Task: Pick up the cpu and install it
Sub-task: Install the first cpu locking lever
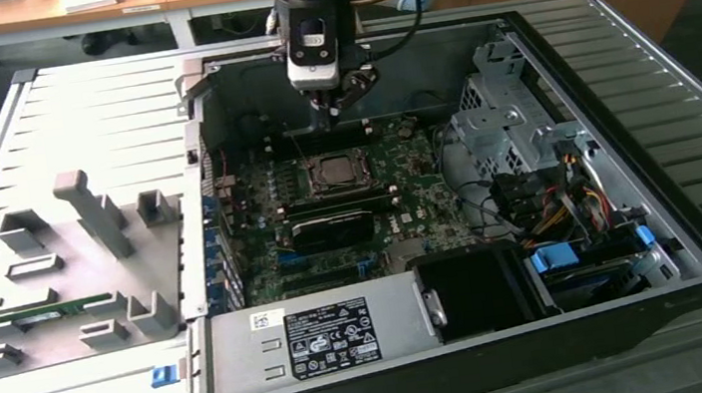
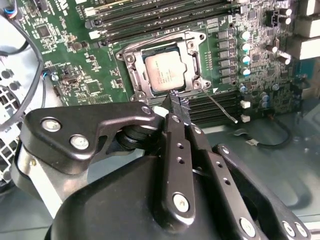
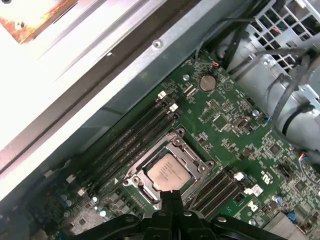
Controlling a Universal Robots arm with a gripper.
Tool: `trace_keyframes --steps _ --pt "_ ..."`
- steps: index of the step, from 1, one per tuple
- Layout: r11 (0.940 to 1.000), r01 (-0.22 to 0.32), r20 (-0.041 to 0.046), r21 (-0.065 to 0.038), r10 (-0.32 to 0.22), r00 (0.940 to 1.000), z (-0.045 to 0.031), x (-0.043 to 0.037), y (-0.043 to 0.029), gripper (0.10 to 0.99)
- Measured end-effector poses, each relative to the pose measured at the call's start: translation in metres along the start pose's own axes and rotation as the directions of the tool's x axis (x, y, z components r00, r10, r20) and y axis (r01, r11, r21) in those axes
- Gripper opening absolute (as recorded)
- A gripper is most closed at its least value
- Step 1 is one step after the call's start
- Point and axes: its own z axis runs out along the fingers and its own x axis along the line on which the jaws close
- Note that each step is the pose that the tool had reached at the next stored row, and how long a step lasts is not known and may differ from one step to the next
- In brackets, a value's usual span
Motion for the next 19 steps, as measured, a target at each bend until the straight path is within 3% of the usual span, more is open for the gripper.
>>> trace_keyframes --steps 10,19 --pt "0.9972 0.075 -0.0017 -0.002 -0.075 0.9972 0.0000 -0.0005 -0.0006 0.106" --pt "0.9853 0.171 -0.0038 -0.004 -0.171 0.9853 0.0001 -0.0006 -0.0006 0.106"
